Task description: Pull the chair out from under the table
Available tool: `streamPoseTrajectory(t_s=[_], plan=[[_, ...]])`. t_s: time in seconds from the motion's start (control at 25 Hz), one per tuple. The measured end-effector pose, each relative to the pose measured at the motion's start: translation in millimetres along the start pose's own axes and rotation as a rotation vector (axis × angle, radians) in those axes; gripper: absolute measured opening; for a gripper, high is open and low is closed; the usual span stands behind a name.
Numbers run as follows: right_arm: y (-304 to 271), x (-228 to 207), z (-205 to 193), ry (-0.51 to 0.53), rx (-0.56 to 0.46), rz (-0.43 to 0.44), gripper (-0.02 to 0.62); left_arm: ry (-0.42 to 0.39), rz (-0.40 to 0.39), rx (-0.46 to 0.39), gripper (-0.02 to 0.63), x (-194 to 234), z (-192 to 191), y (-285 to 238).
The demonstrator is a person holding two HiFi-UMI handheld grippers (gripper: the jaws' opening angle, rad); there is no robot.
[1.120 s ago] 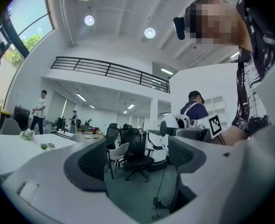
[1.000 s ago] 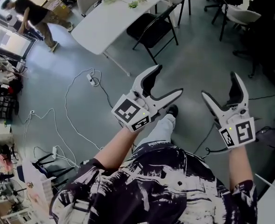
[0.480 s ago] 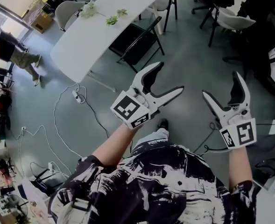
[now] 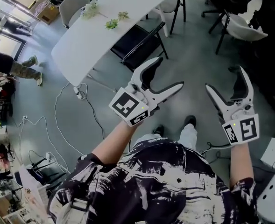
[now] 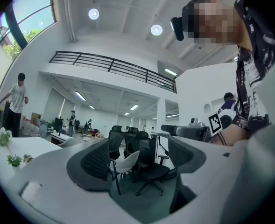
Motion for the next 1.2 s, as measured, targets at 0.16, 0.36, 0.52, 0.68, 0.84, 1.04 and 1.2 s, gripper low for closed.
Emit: streamPoseTrajectory(t_s=[0.16, 0.36, 0.52, 0.68, 0.84, 1.04, 1.2], plan=[[-23.8, -50.3, -7.5, -0.006, -0.019, 0.094, 0.456, -0.014, 0.096, -0.002, 0.391, 11.2, -3.4, -41.5], [-40.8, -112.7, -10.7, -0.005, -0.027, 0.189, 0.456, -0.017, 0.200, -0.020, 0.391, 11.6, -4.7, -88.7], [-72.1, -132.0, -16.8, -0.008, -0.025, 0.271, 0.456, -0.016, 0.283, -0.023, 0.391, 19.7, -7.6, -97.0], [-120.6, -115.0, -24.6, -0.023, -0.032, 0.374, 0.456, -0.015, 0.377, -0.019, 0.391, 41.8, -13.2, -78.0], [-180.8, -79.3, -30.3, -0.001, -0.035, 0.475, 0.456, -0.023, 0.446, -0.038, 0.391, 81.3, -15.5, -50.6], [-256.1, -33.1, -45.0, 0.115, -0.011, 0.581, 0.456, -0.036, 0.495, -0.048, 0.391, 142.7, -14.8, -15.8], [-302.7, -8.8, -62.3, 0.229, 0.012, 0.676, 0.456, -0.038, 0.538, -0.028, 0.391, 182.1, -17.9, 3.7]])
Point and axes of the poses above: the fingertips, and each gripper's own axes: y backward along the fingers, x to its left, z out of its top, the point moved 3 cm from there along y, backward along the fingers, and after that the axes turned 8 degrees about -z, right-handed, at the moved point
